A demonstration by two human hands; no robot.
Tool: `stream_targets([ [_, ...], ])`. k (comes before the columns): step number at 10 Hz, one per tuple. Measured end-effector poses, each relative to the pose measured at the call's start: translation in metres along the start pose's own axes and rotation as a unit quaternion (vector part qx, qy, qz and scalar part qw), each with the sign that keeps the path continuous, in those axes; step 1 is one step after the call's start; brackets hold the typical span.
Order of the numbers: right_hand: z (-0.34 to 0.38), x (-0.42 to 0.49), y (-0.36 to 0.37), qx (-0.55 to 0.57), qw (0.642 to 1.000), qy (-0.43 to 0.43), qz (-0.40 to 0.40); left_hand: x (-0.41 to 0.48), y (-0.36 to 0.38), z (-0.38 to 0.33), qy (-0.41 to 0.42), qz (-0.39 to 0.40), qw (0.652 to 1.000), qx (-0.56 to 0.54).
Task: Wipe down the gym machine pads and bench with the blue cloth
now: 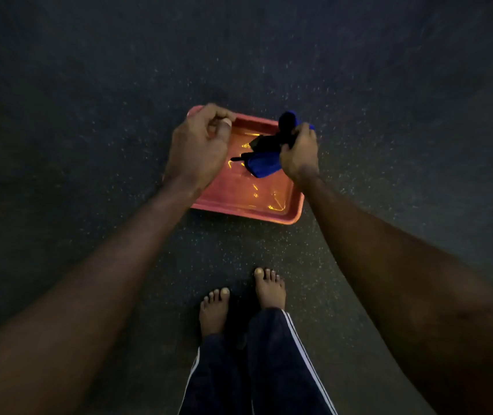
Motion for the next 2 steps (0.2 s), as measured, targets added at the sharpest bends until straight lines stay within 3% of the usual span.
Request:
stream_targets([
  [1,-0.021,-0.007,0.035,-0.028,0.996,0.0,0.09,-0.017,0.016,0.023,-0.032,0.019,0.999,0.006],
  [2,-0.023,-0.021,0.027,-0.014,0.995,0.002,0.1,-0.028,0.011,0.015,-0.045,0.03,0.998,0.012],
])
Point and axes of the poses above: each hand's wrist, its own x-axis towards the middle knuckle, its own y-axis out of the palm, z = x × y, the point moved 7 cm from there along x, towards the middle knuckle, and after that the axes turned 1 degree about x, right-handed, at the moved point
